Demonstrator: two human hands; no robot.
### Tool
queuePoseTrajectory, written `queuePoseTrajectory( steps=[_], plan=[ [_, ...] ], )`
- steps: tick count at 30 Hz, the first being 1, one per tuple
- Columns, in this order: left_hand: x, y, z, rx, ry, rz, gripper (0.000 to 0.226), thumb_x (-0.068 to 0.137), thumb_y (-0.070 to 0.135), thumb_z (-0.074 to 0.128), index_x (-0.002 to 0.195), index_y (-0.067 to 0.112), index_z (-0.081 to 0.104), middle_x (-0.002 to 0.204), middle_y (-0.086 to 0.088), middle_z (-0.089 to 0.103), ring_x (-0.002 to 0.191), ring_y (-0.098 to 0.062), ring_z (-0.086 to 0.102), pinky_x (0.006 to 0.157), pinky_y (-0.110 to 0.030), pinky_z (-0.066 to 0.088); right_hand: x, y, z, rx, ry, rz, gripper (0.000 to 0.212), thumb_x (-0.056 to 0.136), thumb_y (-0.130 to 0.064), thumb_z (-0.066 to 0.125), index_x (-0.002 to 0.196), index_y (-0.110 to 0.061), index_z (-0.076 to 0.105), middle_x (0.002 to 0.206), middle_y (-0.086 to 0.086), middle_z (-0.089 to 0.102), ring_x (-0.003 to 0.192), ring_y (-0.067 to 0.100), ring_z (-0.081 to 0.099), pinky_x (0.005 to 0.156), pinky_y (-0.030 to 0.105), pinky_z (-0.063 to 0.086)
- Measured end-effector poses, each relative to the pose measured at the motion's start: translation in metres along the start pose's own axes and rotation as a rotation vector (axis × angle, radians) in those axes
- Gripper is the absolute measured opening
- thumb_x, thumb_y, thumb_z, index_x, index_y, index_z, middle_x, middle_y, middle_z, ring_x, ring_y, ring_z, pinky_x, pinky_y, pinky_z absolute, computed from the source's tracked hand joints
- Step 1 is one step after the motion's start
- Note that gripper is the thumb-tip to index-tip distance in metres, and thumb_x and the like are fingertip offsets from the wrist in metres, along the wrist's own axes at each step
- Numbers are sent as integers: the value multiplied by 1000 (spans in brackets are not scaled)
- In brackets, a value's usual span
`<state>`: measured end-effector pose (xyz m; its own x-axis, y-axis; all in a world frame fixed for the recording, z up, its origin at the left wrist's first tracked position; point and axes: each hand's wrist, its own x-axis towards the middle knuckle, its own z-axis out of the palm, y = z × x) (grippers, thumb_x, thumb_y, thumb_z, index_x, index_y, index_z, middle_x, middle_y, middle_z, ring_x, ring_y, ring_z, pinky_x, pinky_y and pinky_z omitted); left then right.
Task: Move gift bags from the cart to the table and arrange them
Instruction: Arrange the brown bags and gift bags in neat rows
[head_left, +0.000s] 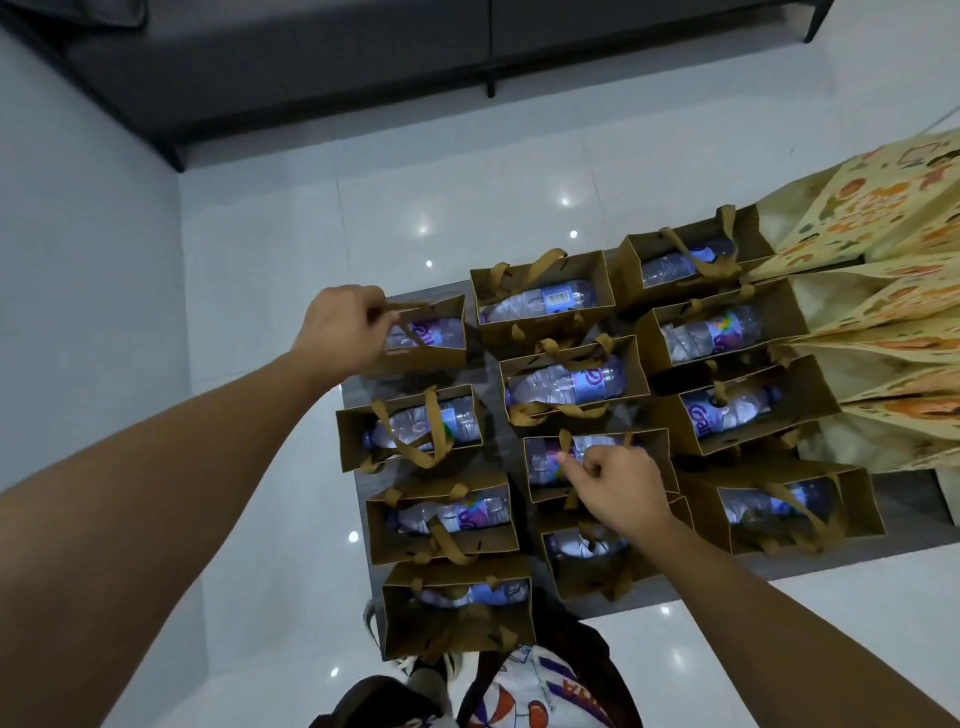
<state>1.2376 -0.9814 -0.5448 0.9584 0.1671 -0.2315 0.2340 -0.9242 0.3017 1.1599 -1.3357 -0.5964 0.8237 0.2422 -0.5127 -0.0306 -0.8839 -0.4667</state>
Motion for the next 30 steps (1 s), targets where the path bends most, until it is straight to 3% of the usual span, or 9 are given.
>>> queuePoseTrajectory(
  steps=[5,8,13,17,21,24,28,30],
  plan=[
    [0,-6,3,-39,3,-116,20,101,22,54,103,8,69,94,-13,69,83,-24,55,71,-33,40,-2,-4,3,12,28,15,52,98,-47,60,53,-24,45,47,-5,44,48,7,47,53,23,29],
    [2,-4,-1,-67,-1,-98,21,101,20,53,103,7,69,94,-14,70,86,-30,60,72,-35,44,-3,-5,6,31,27,17,49,97,-47,60,55,-25,46,48,-5,47,49,7,48,56,23,31],
    [4,2,-1,-100,27,-115,20,102,20,54,108,8,69,94,-13,70,81,-23,56,71,-31,40,-6,-7,6,45,18,25,45,97,-46,61,58,-26,50,51,-5,50,53,7,51,56,19,30],
    [-2,-4,-3,-100,8,-162,20,101,19,54,112,9,68,101,-14,71,88,-27,59,74,-32,43,-7,-8,8,33,22,6,37,97,-48,60,68,-25,63,56,-7,56,58,6,55,61,23,35],
    [-16,-3,-10,-98,-58,-189,31,98,23,60,128,12,61,119,-13,65,106,-31,59,84,-34,44,-6,-17,6,8,57,-53,24,96,-43,61,104,-23,73,86,-11,67,89,7,58,82,32,47],
    [-37,-4,-13,-109,-44,-176,41,97,24,62,136,13,56,123,-15,61,110,-32,58,83,-30,40,-6,-30,5,-98,124,-67,40,93,-42,64,127,-22,65,117,-3,68,118,22,49,99,39,44],
    [-84,-10,-12,-158,-57,-174,42,95,25,61,136,19,56,125,-10,62,113,-28,58,85,-30,42,-14,-51,10,-166,161,-124,49,91,-40,65,135,-21,60,133,-2,62,126,26,44,104,41,40],
    [-112,-12,-12,-162,-81,-177,46,95,26,61,139,19,53,134,-11,59,123,-32,54,96,-37,42,-20,-60,15,-199,156,-170,51,91,-42,65,138,-21,59,135,-2,62,127,26,44,106,39,38]
  ],
)
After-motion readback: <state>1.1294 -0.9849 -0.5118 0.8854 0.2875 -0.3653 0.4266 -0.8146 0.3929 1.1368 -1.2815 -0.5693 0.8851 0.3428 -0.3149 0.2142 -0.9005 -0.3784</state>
